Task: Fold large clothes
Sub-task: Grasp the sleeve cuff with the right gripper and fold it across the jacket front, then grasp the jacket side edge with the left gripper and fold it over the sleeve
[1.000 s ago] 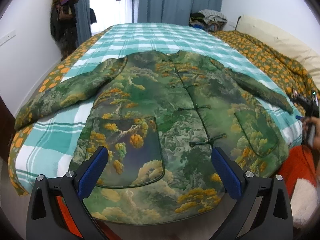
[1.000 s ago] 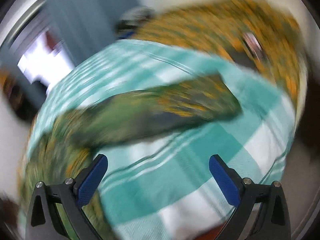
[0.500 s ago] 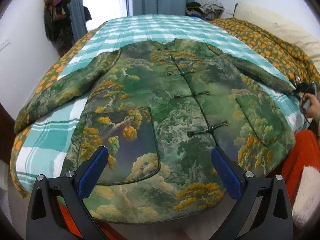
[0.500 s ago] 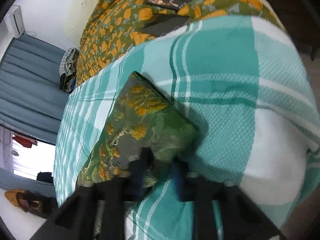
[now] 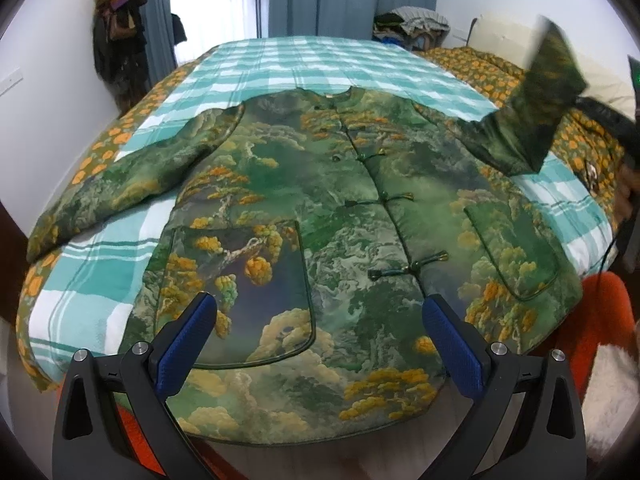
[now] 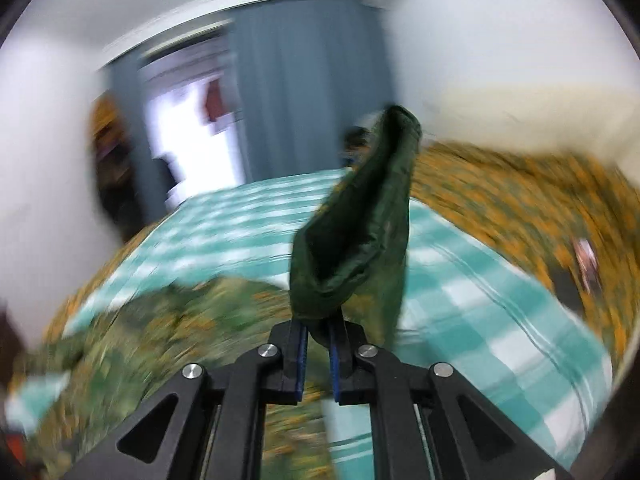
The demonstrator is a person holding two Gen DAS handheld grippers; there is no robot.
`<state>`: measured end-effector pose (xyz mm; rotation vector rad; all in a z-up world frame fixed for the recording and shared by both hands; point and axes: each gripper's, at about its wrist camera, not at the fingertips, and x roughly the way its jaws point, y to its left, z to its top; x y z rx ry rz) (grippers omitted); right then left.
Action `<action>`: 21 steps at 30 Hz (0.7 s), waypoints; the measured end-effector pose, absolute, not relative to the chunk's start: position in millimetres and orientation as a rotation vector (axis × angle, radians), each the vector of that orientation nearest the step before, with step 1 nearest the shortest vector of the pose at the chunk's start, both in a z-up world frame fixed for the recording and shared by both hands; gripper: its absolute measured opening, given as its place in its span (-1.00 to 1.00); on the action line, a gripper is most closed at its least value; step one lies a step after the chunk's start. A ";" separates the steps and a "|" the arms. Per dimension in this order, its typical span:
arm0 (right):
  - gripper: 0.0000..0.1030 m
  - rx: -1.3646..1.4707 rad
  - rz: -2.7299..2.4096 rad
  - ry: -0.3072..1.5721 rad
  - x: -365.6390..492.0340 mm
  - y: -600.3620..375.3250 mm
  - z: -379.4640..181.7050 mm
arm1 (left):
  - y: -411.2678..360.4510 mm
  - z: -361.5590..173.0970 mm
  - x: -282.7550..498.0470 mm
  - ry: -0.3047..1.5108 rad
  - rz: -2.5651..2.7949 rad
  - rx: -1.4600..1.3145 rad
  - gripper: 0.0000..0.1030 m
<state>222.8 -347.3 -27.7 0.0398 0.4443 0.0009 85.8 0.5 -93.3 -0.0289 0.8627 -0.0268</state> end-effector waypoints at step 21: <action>0.13 0.133 0.209 0.689 155.2 -297.3 -119.4 | -54.3 -114.5 226.1 1.034 -0.396 -0.243 0.81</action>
